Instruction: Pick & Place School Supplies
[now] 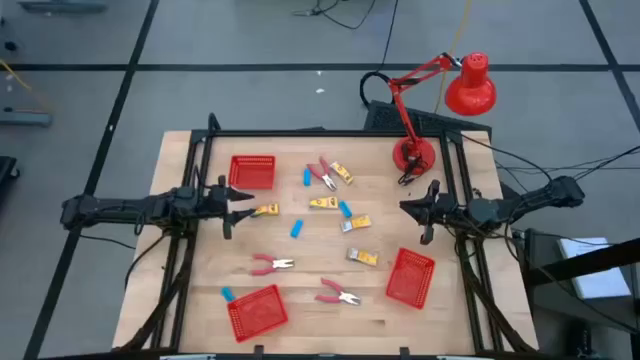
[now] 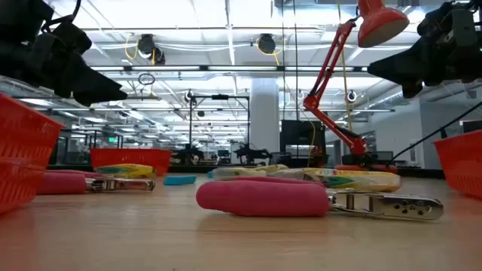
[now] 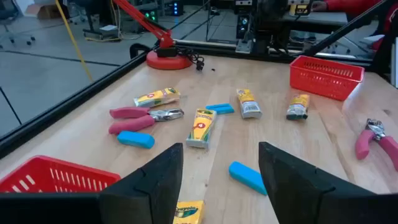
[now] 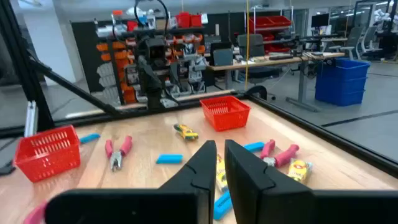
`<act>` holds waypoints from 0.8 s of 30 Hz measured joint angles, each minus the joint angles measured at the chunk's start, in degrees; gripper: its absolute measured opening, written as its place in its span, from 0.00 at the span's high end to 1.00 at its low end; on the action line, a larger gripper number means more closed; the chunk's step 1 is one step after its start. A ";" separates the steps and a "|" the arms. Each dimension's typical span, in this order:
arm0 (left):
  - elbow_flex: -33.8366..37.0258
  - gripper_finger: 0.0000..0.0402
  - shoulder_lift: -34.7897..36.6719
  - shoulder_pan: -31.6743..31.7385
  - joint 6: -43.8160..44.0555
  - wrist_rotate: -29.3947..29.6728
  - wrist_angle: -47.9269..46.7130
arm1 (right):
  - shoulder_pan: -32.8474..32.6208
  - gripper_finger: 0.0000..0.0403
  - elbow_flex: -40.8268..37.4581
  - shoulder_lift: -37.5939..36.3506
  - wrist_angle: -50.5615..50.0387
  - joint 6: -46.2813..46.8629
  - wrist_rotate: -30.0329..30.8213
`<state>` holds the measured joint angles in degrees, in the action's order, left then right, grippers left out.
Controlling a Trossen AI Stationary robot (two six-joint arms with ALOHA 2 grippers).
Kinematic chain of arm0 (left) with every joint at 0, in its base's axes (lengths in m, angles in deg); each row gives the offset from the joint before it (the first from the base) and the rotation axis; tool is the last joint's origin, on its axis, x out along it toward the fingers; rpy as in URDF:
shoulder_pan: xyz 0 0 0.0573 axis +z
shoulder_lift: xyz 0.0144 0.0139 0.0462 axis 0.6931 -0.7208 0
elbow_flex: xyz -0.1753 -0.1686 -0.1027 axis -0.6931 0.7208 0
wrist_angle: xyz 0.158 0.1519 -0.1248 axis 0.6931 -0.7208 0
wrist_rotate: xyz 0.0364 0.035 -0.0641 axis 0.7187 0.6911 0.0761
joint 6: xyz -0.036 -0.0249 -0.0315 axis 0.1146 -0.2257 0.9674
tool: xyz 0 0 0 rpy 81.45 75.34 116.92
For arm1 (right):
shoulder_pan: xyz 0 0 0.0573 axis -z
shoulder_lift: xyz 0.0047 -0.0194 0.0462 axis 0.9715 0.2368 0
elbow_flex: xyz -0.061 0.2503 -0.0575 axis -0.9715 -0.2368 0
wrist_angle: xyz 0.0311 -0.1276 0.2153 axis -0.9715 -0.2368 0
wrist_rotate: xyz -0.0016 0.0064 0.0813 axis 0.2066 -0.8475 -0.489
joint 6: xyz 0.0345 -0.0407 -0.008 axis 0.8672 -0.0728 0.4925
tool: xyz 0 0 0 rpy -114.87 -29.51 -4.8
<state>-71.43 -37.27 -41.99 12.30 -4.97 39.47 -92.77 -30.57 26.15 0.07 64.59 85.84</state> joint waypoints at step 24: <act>0.00 0.47 0.00 -0.02 1.50 -0.02 -2.82 | 0.00 0.94 0.02 11.34 -0.13 5.75 -0.24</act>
<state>-71.43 -37.27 -42.01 13.80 -4.99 36.65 -92.77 -30.56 37.49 -0.06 70.34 85.60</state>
